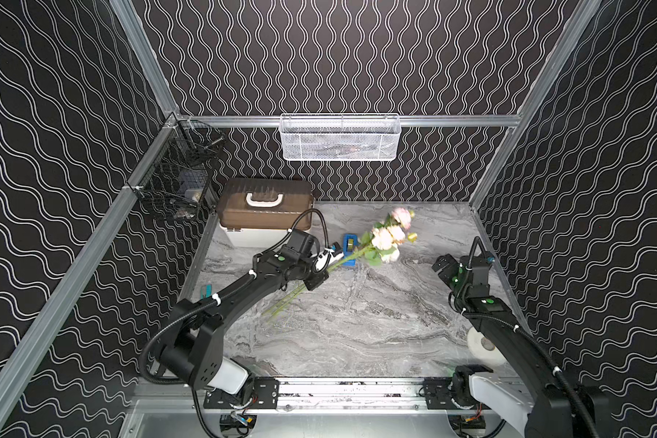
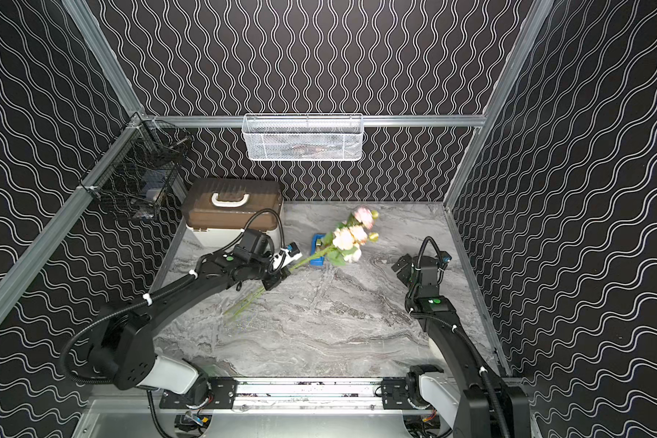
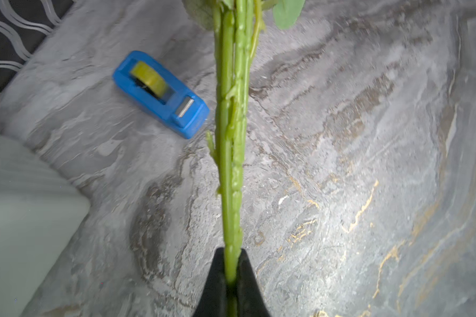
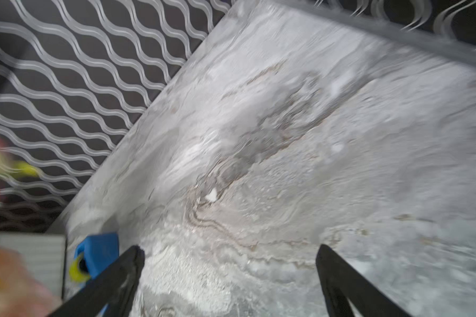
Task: Wrap bouquets with tape
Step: Place the unwrapped bouquet at the center of the board.
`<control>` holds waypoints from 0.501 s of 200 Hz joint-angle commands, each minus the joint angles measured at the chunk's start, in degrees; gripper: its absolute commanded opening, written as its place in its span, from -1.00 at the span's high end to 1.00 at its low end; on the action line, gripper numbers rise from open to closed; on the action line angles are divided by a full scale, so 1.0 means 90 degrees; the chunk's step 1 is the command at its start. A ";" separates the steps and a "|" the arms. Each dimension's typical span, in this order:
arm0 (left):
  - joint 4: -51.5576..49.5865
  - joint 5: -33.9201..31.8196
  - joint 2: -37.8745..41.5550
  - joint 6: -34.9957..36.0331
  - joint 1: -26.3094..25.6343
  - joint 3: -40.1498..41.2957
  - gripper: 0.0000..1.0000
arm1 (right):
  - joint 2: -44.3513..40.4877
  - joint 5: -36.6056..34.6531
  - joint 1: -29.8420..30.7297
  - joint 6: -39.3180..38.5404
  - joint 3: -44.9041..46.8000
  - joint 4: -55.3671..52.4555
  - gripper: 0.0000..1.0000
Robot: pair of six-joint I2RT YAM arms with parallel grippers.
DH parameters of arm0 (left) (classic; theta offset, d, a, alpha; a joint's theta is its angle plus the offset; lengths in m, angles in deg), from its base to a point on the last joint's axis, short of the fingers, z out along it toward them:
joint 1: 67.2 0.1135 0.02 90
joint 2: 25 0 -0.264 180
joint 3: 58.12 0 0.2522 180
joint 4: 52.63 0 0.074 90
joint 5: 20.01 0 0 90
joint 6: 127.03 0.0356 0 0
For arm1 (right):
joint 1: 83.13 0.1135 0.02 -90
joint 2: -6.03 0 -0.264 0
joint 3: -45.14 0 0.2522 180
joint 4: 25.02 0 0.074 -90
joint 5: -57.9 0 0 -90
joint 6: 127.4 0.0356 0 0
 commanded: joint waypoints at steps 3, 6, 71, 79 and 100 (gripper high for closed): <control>-0.0085 0.0128 -0.0594 0.1445 -0.0097 -0.0270 1.00 | -0.0120 -0.1332 -0.0001 0.0375 -0.0098 -0.0799 -0.98; -0.0104 0.0081 -0.0722 0.1475 -0.0107 -0.0326 1.00 | -0.0136 -0.1434 -0.0001 0.0428 -0.0097 -0.0846 -0.98; -0.0192 0.0144 -0.2242 0.2615 -0.0376 -0.1235 1.00 | -0.0297 -0.1630 -0.0001 0.0627 -0.0013 -0.0882 -0.98; -0.0364 0.0049 -0.2443 0.2716 -0.0415 -0.1428 1.00 | -0.0352 -0.1651 -0.0001 0.0618 -0.0002 -0.0885 -0.98; -0.0380 -0.0325 -0.2885 0.2688 -0.0427 -0.1775 1.00 | -0.0421 -0.1486 -0.0001 0.0469 0.0072 -0.0660 -0.98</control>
